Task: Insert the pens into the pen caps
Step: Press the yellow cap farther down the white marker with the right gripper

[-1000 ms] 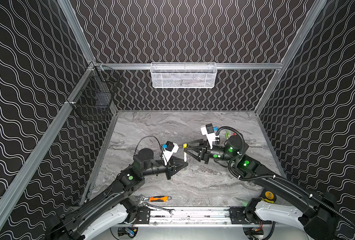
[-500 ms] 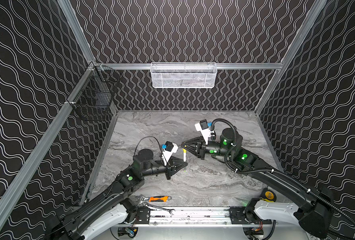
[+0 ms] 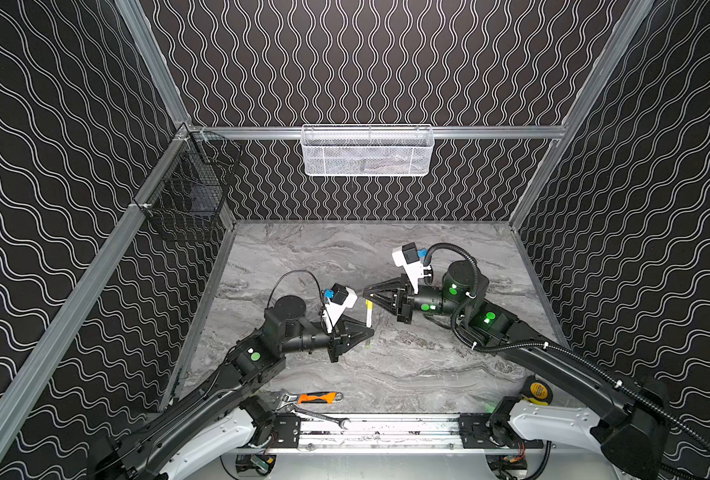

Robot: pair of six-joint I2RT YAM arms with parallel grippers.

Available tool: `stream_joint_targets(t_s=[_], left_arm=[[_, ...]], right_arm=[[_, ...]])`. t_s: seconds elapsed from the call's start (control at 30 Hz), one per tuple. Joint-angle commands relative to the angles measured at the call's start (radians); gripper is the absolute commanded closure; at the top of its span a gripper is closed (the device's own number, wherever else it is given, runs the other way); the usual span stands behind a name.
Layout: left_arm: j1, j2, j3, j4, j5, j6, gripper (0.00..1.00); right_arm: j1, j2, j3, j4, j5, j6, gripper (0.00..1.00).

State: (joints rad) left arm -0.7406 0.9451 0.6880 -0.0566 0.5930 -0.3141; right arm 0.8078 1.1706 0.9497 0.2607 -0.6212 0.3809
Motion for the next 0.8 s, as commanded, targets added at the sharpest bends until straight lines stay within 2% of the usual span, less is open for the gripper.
stream_joint_targets(t_s=[0.0, 0.17, 0.33, 0.47, 0.57, 0.77], left_arm=[[0.000, -0.022, 0.049, 0.214, 0.034, 0.083, 1.00], [0.001, -0.008, 0.111, 0.210, 0.126, 0.123, 1.00], [0.001, 0.000, 0.127, 0.245, 0.198, 0.126, 1.00], [0.001, -0.001, 0.125, 0.236, 0.157, 0.135, 1.00], [0.001, -0.002, 0.109, 0.271, 0.114, 0.121, 1.00], [0.001, 0.026, 0.067, 0.410, 0.087, 0.045, 1.00]], right_arm=[[0.005, 0.004, -0.034, -0.147, -0.151, -0.034, 1.00], [0.009, 0.018, -0.058, -0.211, -0.297, -0.119, 1.00], [0.016, 0.033, -0.046, -0.322, -0.344, -0.211, 1.00], [0.016, 0.030, -0.056, -0.321, -0.270, -0.185, 1.00], [0.016, 0.045, -0.043, -0.343, -0.166, -0.129, 1.00], [0.035, 0.095, -0.055, -0.310, 0.028, 0.122, 1.00]])
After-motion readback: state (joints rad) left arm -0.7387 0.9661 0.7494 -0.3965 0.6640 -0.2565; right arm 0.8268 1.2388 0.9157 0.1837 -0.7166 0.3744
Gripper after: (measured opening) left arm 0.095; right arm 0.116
